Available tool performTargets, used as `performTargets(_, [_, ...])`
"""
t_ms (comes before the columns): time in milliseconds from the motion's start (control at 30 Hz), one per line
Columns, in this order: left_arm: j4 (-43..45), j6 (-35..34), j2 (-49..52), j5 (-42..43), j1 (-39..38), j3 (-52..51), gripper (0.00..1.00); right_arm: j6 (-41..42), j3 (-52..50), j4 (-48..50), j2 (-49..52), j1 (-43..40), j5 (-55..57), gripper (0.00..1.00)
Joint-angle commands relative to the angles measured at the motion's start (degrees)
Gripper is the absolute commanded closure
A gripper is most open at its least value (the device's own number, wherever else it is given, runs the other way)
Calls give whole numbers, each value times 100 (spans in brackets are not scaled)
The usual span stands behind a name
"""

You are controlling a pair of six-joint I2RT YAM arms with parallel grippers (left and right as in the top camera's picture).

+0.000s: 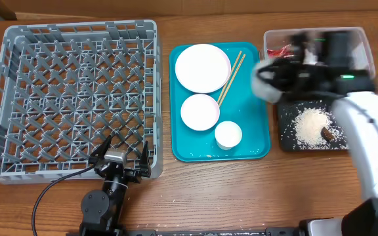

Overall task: Sort waste into correct bins and load items into the dishwasher
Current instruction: 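Return the emptied bowl to the teal tray with the right gripper, then grasp the small white cup on the teal tray with the right gripper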

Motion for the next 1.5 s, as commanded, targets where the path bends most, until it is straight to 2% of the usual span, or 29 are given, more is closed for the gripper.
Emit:
performTargets(0, [-2, 109, -50, -22, 24, -24, 0, 9, 140, -42, 22, 1021, 2975, 96])
performTargets(100, [-2, 109, -50, -22, 24, -24, 0, 68, 140, 2, 267, 1532, 3895, 96])
performTargets(200, [-2, 109, -50, -22, 24, -24, 0, 63, 140, 140, 704, 1714, 4253, 96])
performTargets(600, [-2, 109, -50, -22, 24, -24, 0, -61, 138, 304, 1794, 1703, 4225, 96])
performTargets(1233, [-2, 109, -50, -22, 24, -24, 0, -42, 131, 142, 2103, 1714, 3595, 96])
performTargets(1267, [-2, 109, -50, -22, 24, -24, 0, -44, 131, 129, 2103, 1716, 3580, 94])
performTargets(1367, [-2, 107, -50, -22, 24, -24, 0, -44, 133, 39, 2100, 1714, 3530, 67])
performTargets(1467, [-2, 109, -50, -22, 24, -24, 0, -44, 179, -50, 2076, 1714, 3410, 57])
